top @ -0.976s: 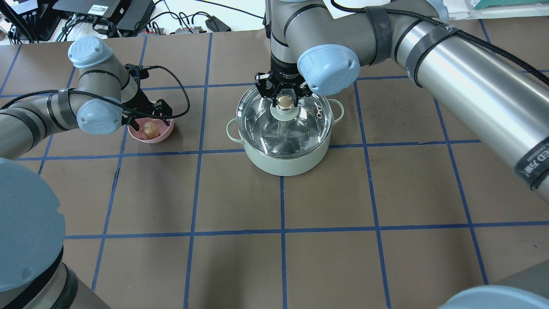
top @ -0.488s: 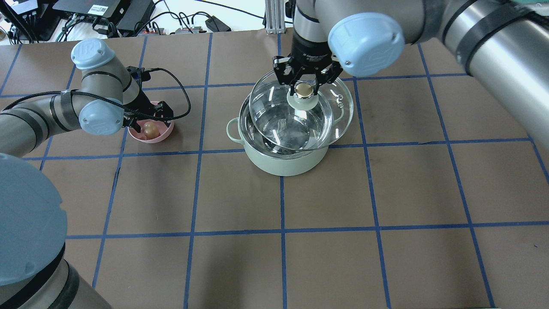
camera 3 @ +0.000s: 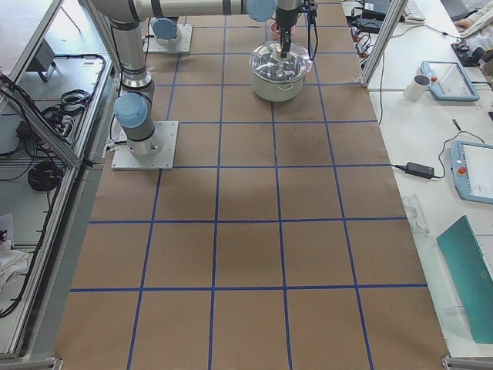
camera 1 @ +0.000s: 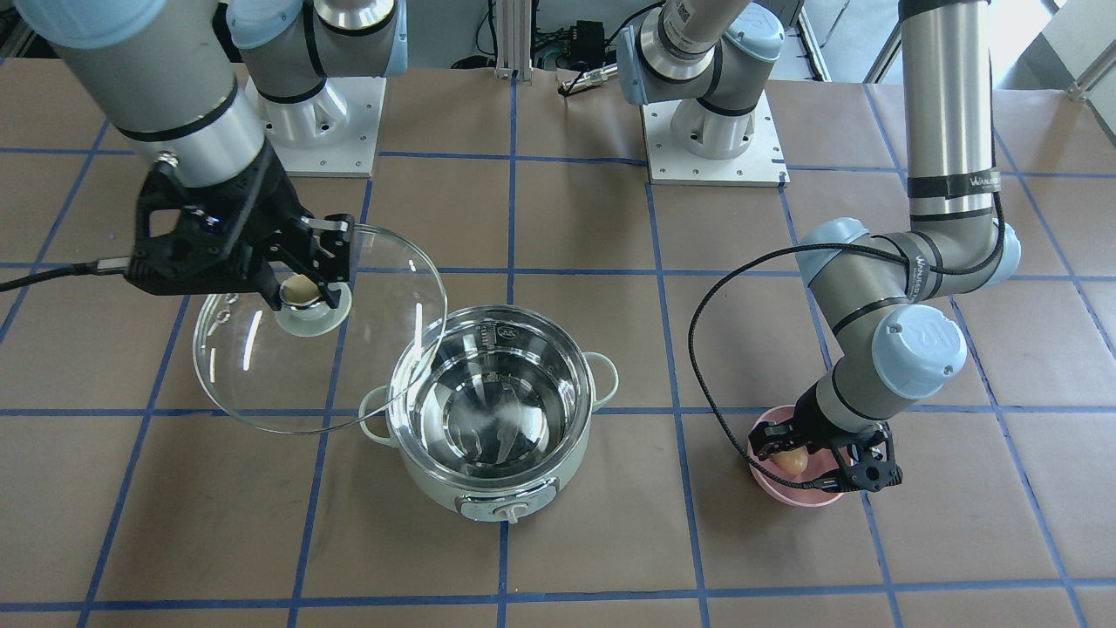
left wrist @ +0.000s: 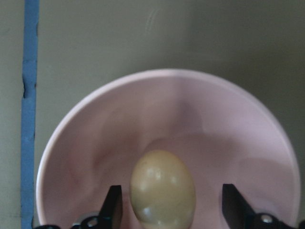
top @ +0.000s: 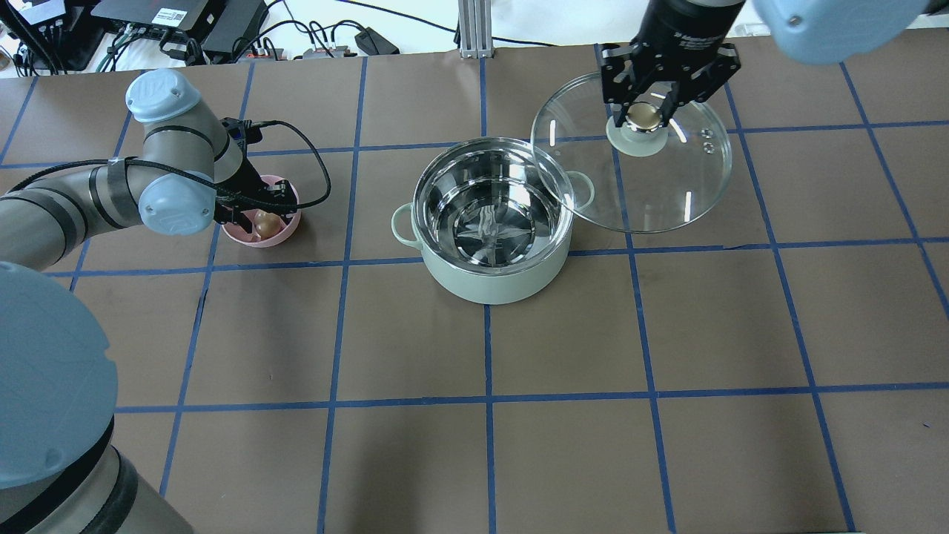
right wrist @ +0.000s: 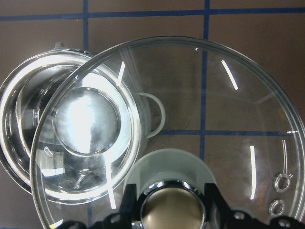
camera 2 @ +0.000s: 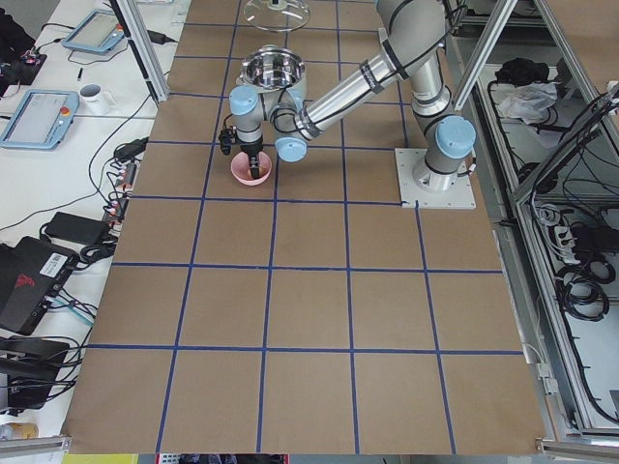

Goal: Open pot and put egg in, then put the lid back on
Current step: 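Lift the glass lid with the right gripper and set it beyond the pot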

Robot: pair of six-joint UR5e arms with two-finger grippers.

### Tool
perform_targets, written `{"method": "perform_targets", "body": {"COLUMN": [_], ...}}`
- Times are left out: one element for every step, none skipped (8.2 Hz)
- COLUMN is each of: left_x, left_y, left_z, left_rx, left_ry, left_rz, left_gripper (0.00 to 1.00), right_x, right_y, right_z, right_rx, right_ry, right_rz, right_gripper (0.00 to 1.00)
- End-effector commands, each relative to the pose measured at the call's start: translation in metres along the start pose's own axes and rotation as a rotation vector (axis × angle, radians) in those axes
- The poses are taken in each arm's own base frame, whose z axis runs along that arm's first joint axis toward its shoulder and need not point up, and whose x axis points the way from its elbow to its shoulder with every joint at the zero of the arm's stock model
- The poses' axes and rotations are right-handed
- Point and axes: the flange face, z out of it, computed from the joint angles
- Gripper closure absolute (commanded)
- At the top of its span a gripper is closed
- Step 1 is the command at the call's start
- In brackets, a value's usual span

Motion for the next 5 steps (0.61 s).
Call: {"method": "perform_targets", "body": {"left_x": [0.000, 0.000, 0.000, 0.000, 0.000], "left_y": [0.001, 0.001, 0.000, 0.000, 0.000], "left_z": [0.002, 0.002, 0.002, -0.002, -0.007], "left_rx": [-0.005, -0.005, -0.004, 0.001, 0.010], "left_ry": [0.001, 0.001, 0.001, 0.001, 0.000], "left_rz": [0.000, 0.000, 0.000, 0.000, 0.002], "left_gripper": [0.50, 0.66, 0.76, 0.86, 0.89], "right_x": [0.067, 0.078, 0.081, 0.087, 0.089], "right_y": [0.008, 0.011, 0.016, 0.016, 0.016], "right_z": [-0.025, -0.026, -0.032, -0.033, -0.033], "right_rx": [-0.025, -0.045, -0.044, -0.044, -0.044], "right_ry": [0.011, 0.016, 0.025, 0.044, 0.044], "right_rz": [0.036, 0.038, 0.043, 0.042, 0.035], "right_gripper": [1.00, 1.00, 1.00, 1.00, 1.00]}}
